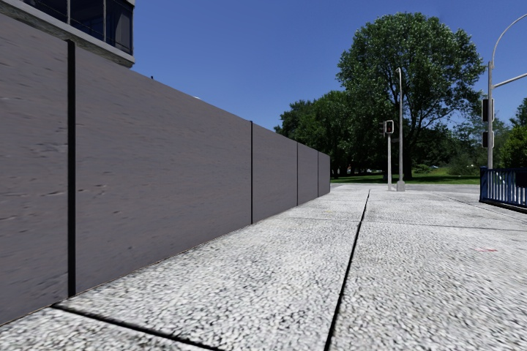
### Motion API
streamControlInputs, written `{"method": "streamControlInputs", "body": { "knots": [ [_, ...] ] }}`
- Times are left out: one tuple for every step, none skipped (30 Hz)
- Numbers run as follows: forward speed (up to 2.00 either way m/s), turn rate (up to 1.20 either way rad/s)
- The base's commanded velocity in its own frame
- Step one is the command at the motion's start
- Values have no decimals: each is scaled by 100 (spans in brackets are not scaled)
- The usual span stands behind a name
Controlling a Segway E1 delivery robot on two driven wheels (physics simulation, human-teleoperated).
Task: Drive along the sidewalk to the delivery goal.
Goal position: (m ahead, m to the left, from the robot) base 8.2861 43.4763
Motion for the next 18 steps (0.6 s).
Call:
{"method": "streamControlInputs", "body": {
  "knots": [
    [0, 0],
    [0, 0],
    [0, 0],
    [0, 0],
    [0, 0],
    [0, 0],
    [0, 0],
    [0, 0],
    [0, 0],
    [0, 0],
    [0, 0],
    [0, 0],
    [0, 0],
    [0, 0],
    [0, 0],
    [0, 0],
    [0, 0],
    [0, 0]
  ]
}}
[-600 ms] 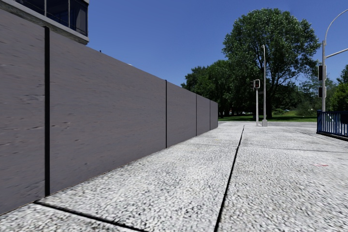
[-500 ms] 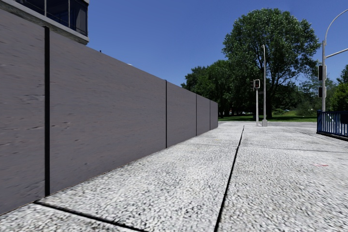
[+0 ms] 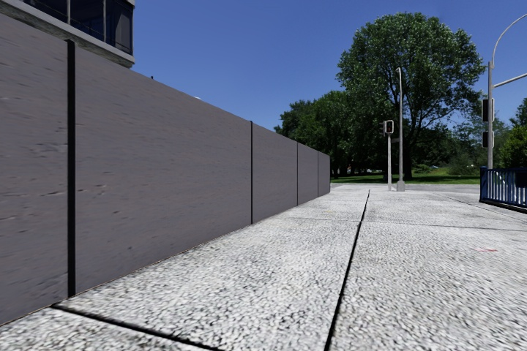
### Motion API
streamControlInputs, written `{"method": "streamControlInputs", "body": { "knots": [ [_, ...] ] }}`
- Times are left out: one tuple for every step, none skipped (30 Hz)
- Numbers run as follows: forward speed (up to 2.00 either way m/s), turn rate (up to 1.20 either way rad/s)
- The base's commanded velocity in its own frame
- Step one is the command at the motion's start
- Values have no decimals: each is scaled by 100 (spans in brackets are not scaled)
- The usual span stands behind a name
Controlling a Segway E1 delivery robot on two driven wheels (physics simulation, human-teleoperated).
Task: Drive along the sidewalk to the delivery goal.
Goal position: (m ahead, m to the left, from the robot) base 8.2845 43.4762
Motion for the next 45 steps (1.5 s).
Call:
{"method": "streamControlInputs", "body": {
  "knots": [
    [0, 0],
    [0, 0],
    [0, 0],
    [0, 0],
    [0, 0],
    [0, 0],
    [0, 0],
    [0, 0],
    [0, 0],
    [0, 0],
    [0, 0],
    [0, 0],
    [125, 0],
    [125, 0],
    [168, 0],
    [183, 0],
    [183, 0],
    [186, 0],
    [188, 0],
    [189, 0],
    [190, 0],
    [190, 0],
    [190, 0],
    [190, 0],
    [190, 0],
    [190, 0],
    [190, 0],
    [190, 0],
    [191, 0],
    [191, 0],
    [191, -33],
    [191, -82],
    [191, -120],
    [191, -120],
    [191, -120],
    [191, -120],
    [191, -108],
    [191, -92],
    [191, 0],
    [190, 0],
    [190, 0],
    [190, 0],
    [190, 0],
    [189, 0],
    [189, 0]
  ]
}}
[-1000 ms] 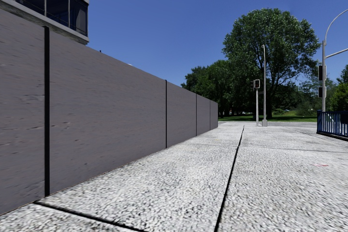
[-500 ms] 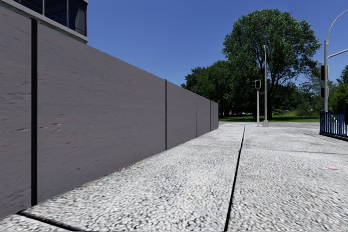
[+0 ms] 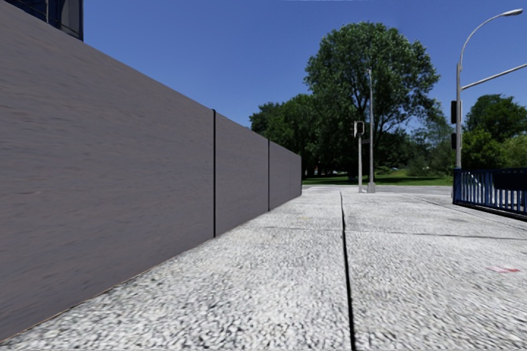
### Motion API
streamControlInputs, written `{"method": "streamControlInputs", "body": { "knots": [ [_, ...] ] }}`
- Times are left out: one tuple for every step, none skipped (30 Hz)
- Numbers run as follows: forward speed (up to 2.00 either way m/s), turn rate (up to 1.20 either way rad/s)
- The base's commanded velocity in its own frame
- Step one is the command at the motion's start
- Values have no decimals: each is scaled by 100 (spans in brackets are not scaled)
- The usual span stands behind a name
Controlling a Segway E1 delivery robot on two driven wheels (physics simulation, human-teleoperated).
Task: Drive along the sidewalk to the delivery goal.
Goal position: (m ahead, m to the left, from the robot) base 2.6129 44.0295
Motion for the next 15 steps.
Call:
{"method": "streamControlInputs", "body": {
  "knots": [
    [188, 0],
    [188, 0],
    [188, 0],
    [188, 0],
    [188, 0],
    [188, 0],
    [187, 0],
    [187, -4],
    [187, -49],
    [187, -71],
    [187, -120],
    [187, -120],
    [186, -120],
    [183, -120],
    [176, -113]
  ]
}}
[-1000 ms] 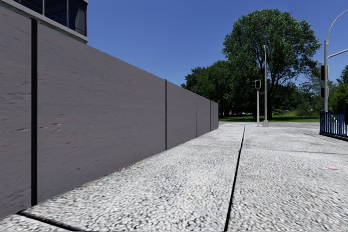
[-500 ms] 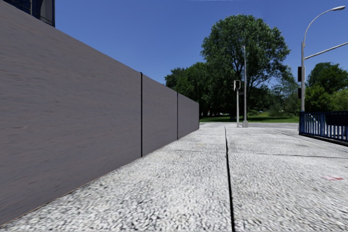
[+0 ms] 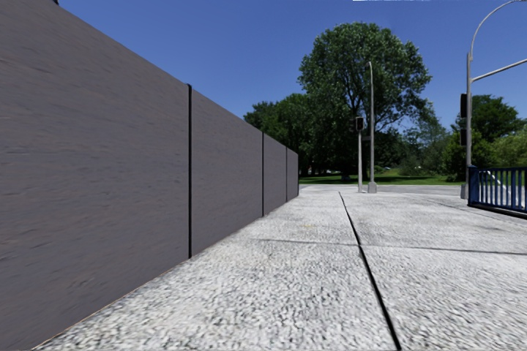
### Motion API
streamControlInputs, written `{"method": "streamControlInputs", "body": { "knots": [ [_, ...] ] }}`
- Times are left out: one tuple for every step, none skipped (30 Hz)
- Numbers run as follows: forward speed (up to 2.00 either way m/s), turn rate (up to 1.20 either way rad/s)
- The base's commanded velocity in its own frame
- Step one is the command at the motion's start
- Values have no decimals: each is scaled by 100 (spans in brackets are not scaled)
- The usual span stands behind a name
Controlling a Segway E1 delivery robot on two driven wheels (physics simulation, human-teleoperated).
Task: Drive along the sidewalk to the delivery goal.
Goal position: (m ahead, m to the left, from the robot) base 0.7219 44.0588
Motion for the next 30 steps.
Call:
{"method": "streamControlInputs", "body": {
  "knots": [
    [176, -113],
    [173, -40],
    [172, 0],
    [171, 0],
    [171, 0],
    [171, 0],
    [171, 0],
    [171, 0],
    [171, 0],
    [171, 0],
    [171, 0],
    [171, 0],
    [171, 0],
    [171, 0],
    [171, 0],
    [171, 0],
    [171, 0],
    [171, 0],
    [171, 0],
    [171, 0],
    [170, 0],
    [170, -28],
    [170, -74],
    [170, -120],
    [170, -120],
    [170, -120],
    [170, -120],
    [170, -120],
    [170, -120],
    [170, -112]
  ]
}}
